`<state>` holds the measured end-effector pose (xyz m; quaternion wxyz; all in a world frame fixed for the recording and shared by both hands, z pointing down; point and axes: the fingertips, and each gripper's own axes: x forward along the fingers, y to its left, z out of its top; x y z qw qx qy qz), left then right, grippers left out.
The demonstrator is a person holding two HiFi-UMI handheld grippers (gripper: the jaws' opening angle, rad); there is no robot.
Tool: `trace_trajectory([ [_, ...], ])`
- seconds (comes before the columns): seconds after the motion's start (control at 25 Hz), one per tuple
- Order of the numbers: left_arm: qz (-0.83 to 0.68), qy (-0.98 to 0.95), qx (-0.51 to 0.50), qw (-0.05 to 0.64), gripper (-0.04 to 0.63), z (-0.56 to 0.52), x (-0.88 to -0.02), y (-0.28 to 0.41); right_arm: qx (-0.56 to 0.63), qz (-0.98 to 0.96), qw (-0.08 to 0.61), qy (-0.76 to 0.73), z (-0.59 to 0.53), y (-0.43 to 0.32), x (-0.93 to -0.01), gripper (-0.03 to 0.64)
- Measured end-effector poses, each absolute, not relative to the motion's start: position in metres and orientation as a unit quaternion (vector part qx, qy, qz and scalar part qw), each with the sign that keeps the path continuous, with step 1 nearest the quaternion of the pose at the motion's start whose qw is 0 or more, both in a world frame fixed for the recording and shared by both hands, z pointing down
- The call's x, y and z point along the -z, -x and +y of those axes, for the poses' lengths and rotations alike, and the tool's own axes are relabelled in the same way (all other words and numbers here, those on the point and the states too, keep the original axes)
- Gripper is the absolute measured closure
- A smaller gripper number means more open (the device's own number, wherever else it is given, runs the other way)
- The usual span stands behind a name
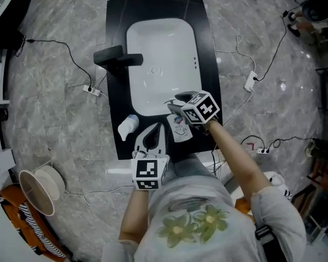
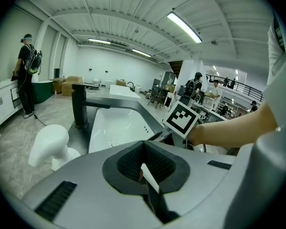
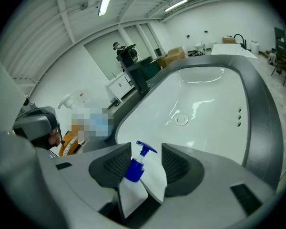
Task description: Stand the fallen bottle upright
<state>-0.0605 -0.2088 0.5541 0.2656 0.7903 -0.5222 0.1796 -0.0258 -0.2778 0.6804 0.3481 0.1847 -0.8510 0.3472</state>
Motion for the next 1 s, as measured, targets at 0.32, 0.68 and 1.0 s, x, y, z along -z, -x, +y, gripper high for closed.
trace_trajectory([
  [0.32,-0.518,-0.791,-0.182,0.271,0.586,-0.215,-0.559,0.059,-0.383,-0.846,0.341,-0.146,-0.279,0.026,-0.684,0.44],
  [0.68,-0.518,-0.789,-0.188,0.272,0.586,-0.217,-0.561,0.064,-0.368,-0.86,0.324,-0.142,-0.281,0.027,-0.676,0.482],
  [1.0,-0.513,-0.792,-0.192,0.27,0.586,-0.213,-0.559,0.065,-0.322,-0.882,0.316,-0.139,-0.275,0.026,-0.657,0.486],
])
